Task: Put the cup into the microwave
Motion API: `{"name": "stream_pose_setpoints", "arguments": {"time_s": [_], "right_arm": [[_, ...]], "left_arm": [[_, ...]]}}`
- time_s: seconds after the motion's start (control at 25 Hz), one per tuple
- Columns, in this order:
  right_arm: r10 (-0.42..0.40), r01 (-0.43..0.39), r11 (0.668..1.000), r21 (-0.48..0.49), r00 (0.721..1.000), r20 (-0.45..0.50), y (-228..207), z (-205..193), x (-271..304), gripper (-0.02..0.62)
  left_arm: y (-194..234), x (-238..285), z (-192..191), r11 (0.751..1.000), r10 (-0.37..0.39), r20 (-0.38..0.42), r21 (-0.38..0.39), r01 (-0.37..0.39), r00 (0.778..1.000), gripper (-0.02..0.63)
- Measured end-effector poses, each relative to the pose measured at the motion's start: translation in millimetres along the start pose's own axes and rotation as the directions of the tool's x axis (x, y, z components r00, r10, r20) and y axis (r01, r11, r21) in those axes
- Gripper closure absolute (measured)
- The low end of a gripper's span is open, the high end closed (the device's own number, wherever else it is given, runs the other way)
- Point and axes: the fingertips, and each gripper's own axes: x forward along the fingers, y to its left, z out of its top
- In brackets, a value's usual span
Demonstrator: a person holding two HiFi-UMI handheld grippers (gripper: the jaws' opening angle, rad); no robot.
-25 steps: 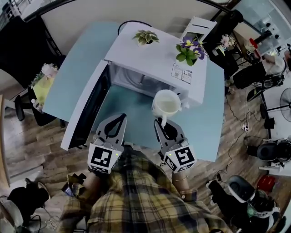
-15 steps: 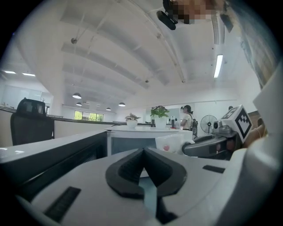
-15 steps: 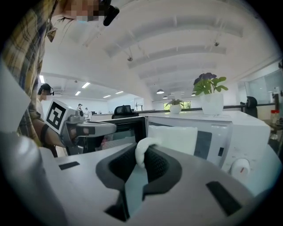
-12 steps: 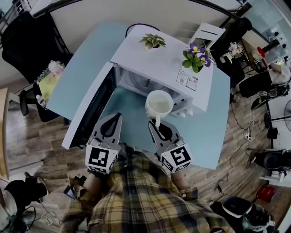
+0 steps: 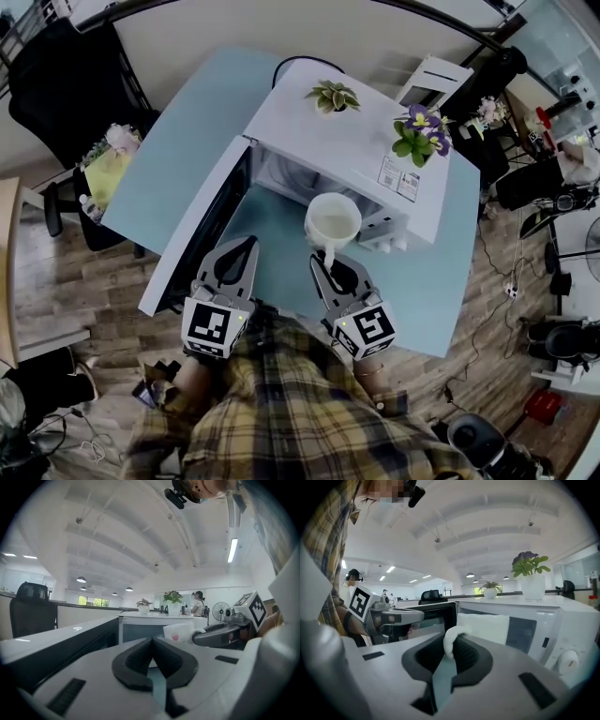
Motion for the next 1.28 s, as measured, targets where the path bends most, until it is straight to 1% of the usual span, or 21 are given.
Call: {"name": "stream_pose_setpoints", "arguments": {"time_s": [0.32,0.68,1.08,1.28], "right_arm": [[0.006,-0.006,1.000,-0.006,1.000,-0.008,-4.5,-7.1,11.1,0.549],[0.001,-0.001,1.000,-0.001,1.000,-0.023,-9.6,-24.0,26.8,0.549],[-0.038,0.038,0.999,0.015,0.999,-0.036,-25.8,-45.9,46.2,0.549],[-0.047,0.048,0.999,0.005,0.998,-0.039,-32.9,-54.3,55.8,0.549]], "left_arm": [[0.3,0.8,-8.6,1.000,-0.006,-0.021,-0.011,0.005,1.000,0.617],[-1.5,2.9,-18.9,1.000,-0.017,-0.039,-0.018,0.017,0.999,0.617],[-8.9,9.8,-29.6,0.998,-0.043,-0.069,-0.038,0.040,0.997,0.617],[-13.1,12.1,-34.5,0.998,-0.056,-0.076,-0.037,0.053,0.996,0.617]]}}
